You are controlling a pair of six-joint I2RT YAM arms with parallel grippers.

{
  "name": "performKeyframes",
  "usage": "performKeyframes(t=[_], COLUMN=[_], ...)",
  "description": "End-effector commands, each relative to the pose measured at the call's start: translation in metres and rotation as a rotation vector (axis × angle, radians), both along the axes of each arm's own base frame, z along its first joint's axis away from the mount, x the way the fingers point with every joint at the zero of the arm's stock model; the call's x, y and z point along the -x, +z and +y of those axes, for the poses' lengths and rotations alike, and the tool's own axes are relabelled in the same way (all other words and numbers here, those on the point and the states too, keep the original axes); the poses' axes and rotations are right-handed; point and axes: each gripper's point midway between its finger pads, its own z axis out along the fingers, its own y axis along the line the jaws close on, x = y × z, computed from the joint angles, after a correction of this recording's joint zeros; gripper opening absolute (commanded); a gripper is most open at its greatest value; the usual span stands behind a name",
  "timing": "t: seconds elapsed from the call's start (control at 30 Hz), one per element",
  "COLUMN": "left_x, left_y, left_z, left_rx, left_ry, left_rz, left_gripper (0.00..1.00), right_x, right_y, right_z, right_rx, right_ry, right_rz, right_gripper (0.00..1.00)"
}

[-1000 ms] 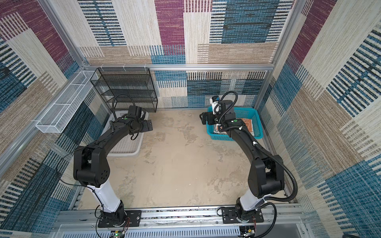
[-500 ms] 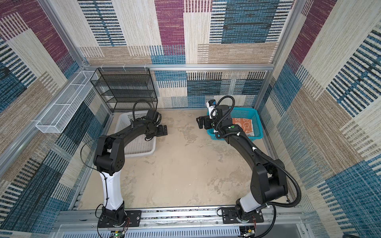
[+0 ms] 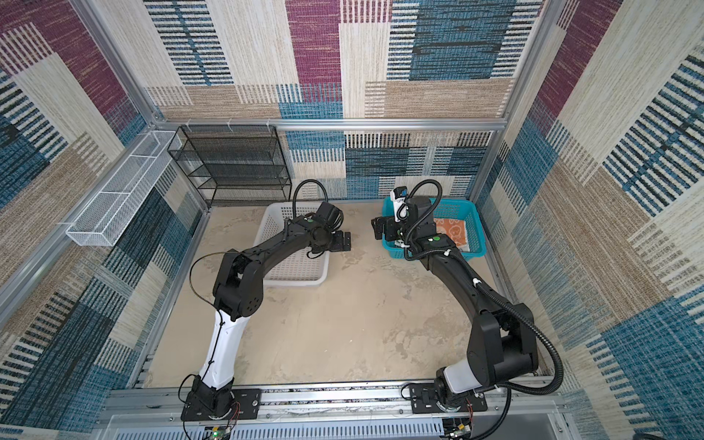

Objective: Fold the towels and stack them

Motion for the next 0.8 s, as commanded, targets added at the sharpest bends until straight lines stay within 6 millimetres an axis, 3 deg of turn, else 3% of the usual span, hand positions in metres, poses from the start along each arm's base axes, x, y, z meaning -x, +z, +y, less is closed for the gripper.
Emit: performKeyframes(t=[0.0, 0.2, 0.4, 0.5, 0.67, 0.77], left_x=[-0.007, 0.006, 0.020, 0.026, 0.054, 0.087], left_y=[0.026, 0.076, 0.125, 0.145, 0.150, 0.152], left_z=[-0.010, 0.027, 0.073, 0.119, 0.255, 0.311], left_rx=[0.057, -0.069, -0.194, -0.251, -0.329, -0.390], left_ry=[-0.032, -0.079, -0.090, -0.013, 0.329, 0.490], left_rz=[-0.055, -0.218, -0.371, -0.466, -0.558, -0.690], left_gripper=[0.99, 0.99, 0.99, 0.99, 0.99, 0.99], right_x=[0.001, 0.003, -0.001, 0.002, 0.020, 0.031], right_y=[0.005, 0.013, -0.001, -0.014, -0.038, -0.052], right_z=[-0.010, -0.018, -0.030, -0.045, -0.083, -0.098], right_rx=[0.023, 0.011, 0.001, 0.021, 0.087, 0.123], right_ry=[-0.029, -0.073, -0.165, -0.246, -0.410, -0.470], right_rz=[-0.020, -0.062, -0.037, -0.038, -0.114, -0.160], right_gripper=[0.99, 0.99, 0.99, 0.99, 0.99, 0.99])
